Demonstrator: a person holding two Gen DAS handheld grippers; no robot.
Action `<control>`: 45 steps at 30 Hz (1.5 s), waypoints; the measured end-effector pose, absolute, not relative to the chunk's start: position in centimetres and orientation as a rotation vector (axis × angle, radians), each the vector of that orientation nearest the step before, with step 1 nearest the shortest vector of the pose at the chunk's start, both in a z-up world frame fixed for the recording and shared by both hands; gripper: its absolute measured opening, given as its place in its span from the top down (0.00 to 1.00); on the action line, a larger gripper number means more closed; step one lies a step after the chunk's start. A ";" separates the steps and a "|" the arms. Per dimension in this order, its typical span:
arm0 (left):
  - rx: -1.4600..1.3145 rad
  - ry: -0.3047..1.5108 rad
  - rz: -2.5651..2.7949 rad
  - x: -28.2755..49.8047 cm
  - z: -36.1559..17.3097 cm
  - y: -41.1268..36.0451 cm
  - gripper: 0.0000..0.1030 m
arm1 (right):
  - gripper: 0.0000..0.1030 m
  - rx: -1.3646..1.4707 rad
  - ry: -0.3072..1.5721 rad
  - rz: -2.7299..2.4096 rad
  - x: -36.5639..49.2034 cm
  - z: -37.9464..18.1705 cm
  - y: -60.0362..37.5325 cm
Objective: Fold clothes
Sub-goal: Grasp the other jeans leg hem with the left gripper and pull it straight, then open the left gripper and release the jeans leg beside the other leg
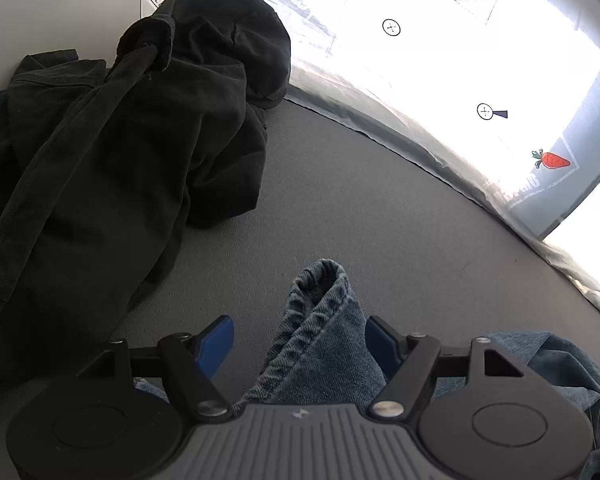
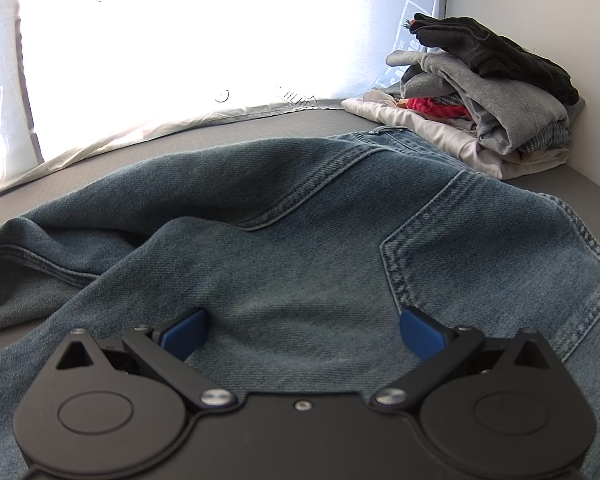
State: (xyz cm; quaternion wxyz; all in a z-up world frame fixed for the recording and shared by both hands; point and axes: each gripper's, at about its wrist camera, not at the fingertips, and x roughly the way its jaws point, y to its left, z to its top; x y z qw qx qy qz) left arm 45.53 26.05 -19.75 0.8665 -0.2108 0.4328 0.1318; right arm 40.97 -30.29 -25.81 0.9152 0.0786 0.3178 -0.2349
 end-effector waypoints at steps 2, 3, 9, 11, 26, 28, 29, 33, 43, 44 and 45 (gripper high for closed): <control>-0.441 0.951 0.269 46.8 -20.8 26.0 0.28 | 0.00 0.161 0.654 -0.484 41.0 -25.8 -30.3; -0.436 0.972 0.275 47.2 -21.3 26.0 0.28 | 0.00 0.161 0.654 -0.484 41.0 -25.8 -30.3; -0.507 0.907 0.253 46.9 -21.0 26.2 0.92 | 0.00 0.160 0.655 -0.485 40.9 -25.8 -30.3; -0.453 0.835 0.259 47.0 -18.9 26.0 0.93 | 0.00 0.160 0.655 -0.485 40.9 -25.9 -30.3; -0.362 0.788 0.433 52.9 -16.7 29.1 0.79 | 0.00 0.162 0.655 -0.486 40.9 -25.9 -30.3; -0.401 0.804 0.451 51.7 -18.0 28.9 0.72 | 0.00 0.163 0.655 -0.485 40.9 -25.9 -30.3; -0.423 0.809 0.450 50.9 -18.4 28.7 0.64 | 0.00 0.164 0.655 -0.485 40.9 -25.9 -30.3; -0.544 0.837 0.446 47.9 -19.8 27.9 0.59 | 0.00 0.163 0.657 -0.485 40.9 -25.9 -30.4; -0.677 0.922 0.358 43.5 -22.0 22.5 0.56 | 0.17 0.168 0.758 -0.266 40.8 -22.9 -31.5; -0.681 0.925 0.349 43.2 -22.1 21.9 0.55 | 0.17 0.150 0.730 -0.250 40.5 -22.1 -31.7; -0.689 0.927 0.343 43.0 -22.2 21.3 0.54 | 0.17 0.132 0.701 -0.235 40.2 -21.3 -32.0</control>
